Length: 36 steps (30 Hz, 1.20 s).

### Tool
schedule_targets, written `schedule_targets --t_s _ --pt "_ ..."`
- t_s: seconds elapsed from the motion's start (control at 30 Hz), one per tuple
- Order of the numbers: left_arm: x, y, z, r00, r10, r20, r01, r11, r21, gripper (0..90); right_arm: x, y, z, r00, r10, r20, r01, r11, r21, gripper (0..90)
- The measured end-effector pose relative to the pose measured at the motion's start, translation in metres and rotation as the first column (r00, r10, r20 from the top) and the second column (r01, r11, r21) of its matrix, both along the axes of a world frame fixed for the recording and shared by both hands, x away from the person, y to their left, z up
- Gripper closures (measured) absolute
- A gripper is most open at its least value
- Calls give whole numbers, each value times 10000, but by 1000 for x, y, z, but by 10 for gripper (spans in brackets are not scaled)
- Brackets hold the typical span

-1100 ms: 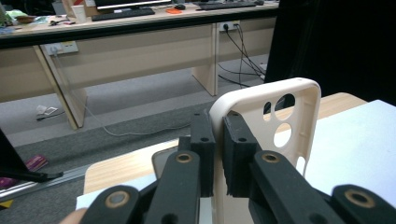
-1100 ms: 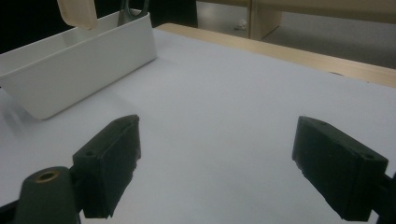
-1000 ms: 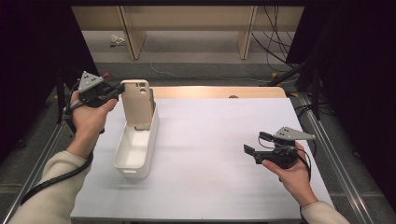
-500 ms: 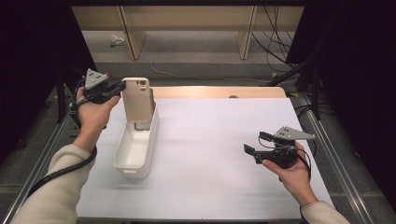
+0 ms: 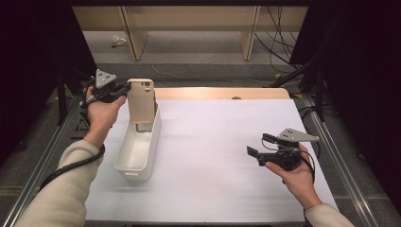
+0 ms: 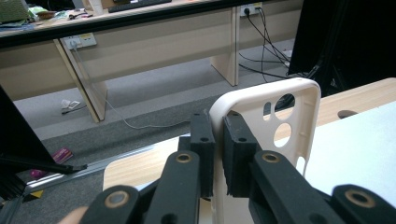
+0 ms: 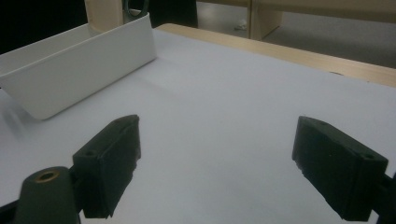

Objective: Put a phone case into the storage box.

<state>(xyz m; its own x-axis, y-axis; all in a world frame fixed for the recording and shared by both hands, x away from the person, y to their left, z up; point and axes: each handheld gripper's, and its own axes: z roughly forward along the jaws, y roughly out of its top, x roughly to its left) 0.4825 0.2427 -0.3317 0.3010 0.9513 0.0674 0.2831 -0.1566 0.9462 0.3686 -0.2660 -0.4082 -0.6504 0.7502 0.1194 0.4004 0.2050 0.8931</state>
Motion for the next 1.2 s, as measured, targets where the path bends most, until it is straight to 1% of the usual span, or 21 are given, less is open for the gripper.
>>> schedule_targets --t_s 0.23,0.5,1.03,1.2 --pt "8 -2 -6 9998 176 -103 -175 9998 79 838 0 0 0 10000 1 1 -1 10000 2 162" --pt "16 1 -16 9985 394 -387 -395 9992 -17 839 0 0 0 10000 10 6 -10 10000 0 162" --pt "23 0 -42 9944 452 -956 -455 9990 -6 838 0 0 0 10000 11 -7 -11 10000 -5 162" --pt "25 2 -46 9931 443 -1084 -449 9990 -29 837 0 0 0 10000 20 -6 -20 10000 -8 162"
